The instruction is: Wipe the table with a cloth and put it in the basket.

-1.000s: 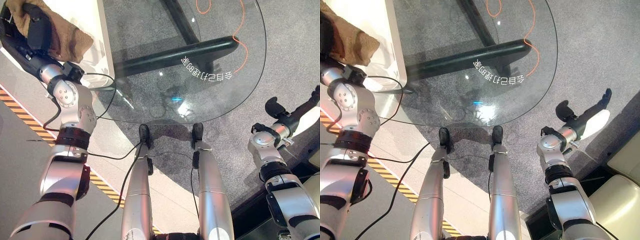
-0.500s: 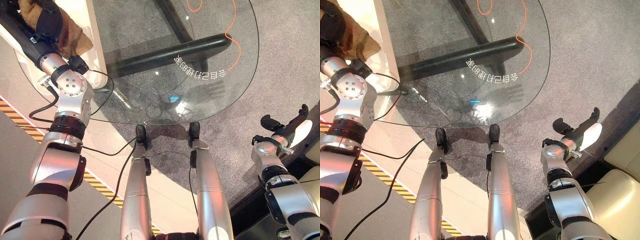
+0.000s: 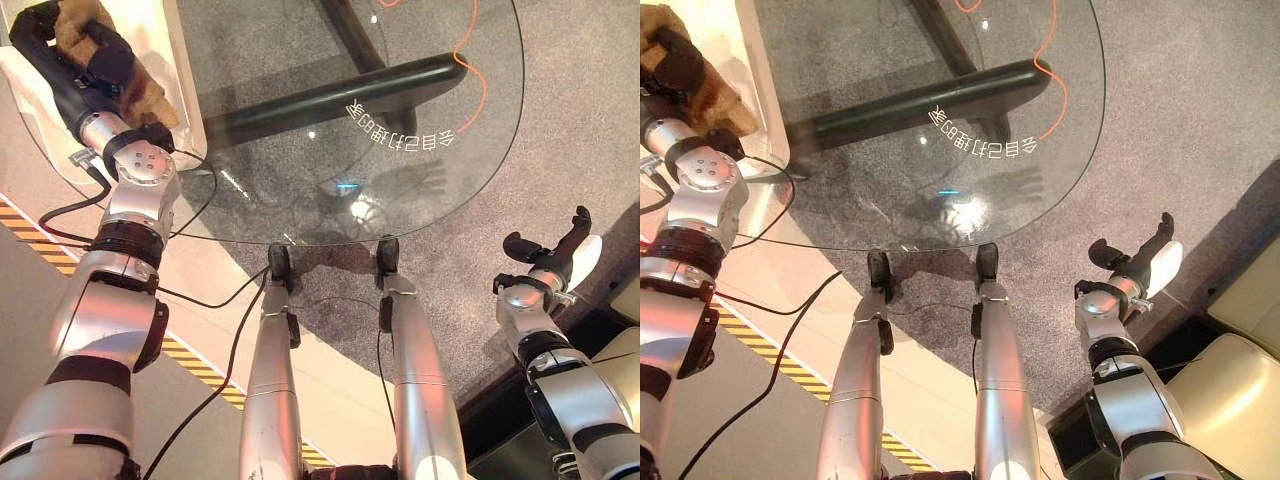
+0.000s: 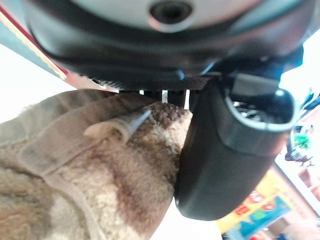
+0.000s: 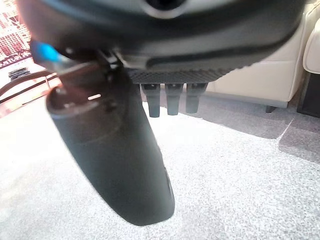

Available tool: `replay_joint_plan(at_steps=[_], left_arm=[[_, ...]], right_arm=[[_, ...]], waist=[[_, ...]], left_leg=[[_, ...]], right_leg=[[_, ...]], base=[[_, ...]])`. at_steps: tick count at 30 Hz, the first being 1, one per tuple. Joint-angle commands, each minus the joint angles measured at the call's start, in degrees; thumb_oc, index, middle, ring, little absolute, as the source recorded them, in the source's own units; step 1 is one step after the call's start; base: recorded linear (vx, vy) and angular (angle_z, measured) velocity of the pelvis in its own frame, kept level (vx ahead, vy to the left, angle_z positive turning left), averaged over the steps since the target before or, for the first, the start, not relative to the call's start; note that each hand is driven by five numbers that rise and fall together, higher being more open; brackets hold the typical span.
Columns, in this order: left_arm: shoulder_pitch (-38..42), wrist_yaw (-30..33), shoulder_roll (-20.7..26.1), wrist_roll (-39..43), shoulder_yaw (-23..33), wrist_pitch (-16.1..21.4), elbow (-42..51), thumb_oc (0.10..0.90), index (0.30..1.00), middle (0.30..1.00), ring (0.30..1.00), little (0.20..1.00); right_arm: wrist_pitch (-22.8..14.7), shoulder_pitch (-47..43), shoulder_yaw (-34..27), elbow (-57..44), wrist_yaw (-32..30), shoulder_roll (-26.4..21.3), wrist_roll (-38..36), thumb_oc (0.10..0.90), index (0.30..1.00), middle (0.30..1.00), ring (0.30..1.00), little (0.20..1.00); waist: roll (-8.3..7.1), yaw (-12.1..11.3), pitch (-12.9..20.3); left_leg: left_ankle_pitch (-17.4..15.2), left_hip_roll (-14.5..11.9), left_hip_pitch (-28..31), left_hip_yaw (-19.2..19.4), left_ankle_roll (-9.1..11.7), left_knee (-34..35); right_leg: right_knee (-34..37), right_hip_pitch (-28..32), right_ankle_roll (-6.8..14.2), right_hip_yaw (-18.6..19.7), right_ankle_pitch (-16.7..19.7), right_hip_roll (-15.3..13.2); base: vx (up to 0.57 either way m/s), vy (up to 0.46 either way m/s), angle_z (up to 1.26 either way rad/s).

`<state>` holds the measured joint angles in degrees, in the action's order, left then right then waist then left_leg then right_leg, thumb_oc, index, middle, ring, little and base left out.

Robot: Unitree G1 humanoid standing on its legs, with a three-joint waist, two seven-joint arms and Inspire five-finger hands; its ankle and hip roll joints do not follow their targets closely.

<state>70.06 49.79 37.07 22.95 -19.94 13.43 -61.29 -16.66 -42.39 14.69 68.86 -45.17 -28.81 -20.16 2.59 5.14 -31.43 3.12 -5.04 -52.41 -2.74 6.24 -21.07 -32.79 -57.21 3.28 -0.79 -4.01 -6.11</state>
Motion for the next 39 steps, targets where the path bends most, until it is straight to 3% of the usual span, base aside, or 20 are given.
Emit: replay_joint_plan(at_steps=[1,6,18,20,39], left_arm=[[8.1,5.5,9.8,-4.9,1.0,1.2,-0.2,0.1,0.3,0.3,0.3,0.2],[7.7,4.6,9.8,-5.3,0.2,-3.1,-1.9,0.1,0.3,0.3,0.3,0.2],[7.1,-0.3,9.1,-3.7,-0.1,-5.0,-2.8,0.1,0.3,0.3,0.3,0.2],[7.0,0.1,9.1,-3.4,-0.1,-5.0,-2.5,0.8,0.9,0.9,0.9,0.9],[5.7,1.0,8.8,-3.3,0.7,-4.7,-1.4,0.8,0.9,0.9,0.9,0.9]], right_arm=[[-1.1,1.1,-0.3,0.7,-2.3,-1.5,1.1,0.8,0.9,0.9,0.9,0.9],[-1.8,1.4,-0.3,0.6,-3.1,-1.2,1.0,0.8,0.9,0.9,0.9,0.9],[-2.3,1.7,-0.8,-0.2,-2.8,-1.3,1.7,0.8,0.9,0.9,0.9,0.9],[-2.2,1.7,-0.8,-0.4,-3.0,-1.1,1.9,0.8,0.9,0.9,0.9,0.9],[-1.9,3.0,-0.9,-2.0,-3.9,-0.5,2.5,0.8,0.9,0.9,0.9,0.9]], waist=[[-0.7,-0.4,1.6],[-0.84,-0.4,1.6],[-1.14,-0.2,1.6],[-1.08,-0.2,1.6],[-1.12,-0.2,1.6]], left_leg=[[-6.7,4.3,0.2,3.7,-4.8,-5.3],[-6.7,4.4,-0.4,3.4,-4.9,-5.5],[-6.6,4.4,-1.6,3.4,-4.9,-5.8],[-6.5,4.6,-1.9,3.4,-4.9,-5.9],[-6.5,4.8,-1.9,3.4,-5.0,-6.3]], right_leg=[[2.4,2.9,-2.3,-2.4,-2.2,5.0],[2.3,2.3,-2.3,-2.4,-2.2,5.1],[1.7,1.0,-2.2,-2.5,-2.0,5.2],[1.6,0.8,-2.3,-2.5,-1.9,5.2],[1.5,0.7,-2.2,-2.3,-1.5,5.3]], base=[[0.0,0.0,0.0],[0.0,0.0,0.0],[0.0,0.0,0.0],[0.0,0.0,0.0],[0.0,0.0,0.0]])
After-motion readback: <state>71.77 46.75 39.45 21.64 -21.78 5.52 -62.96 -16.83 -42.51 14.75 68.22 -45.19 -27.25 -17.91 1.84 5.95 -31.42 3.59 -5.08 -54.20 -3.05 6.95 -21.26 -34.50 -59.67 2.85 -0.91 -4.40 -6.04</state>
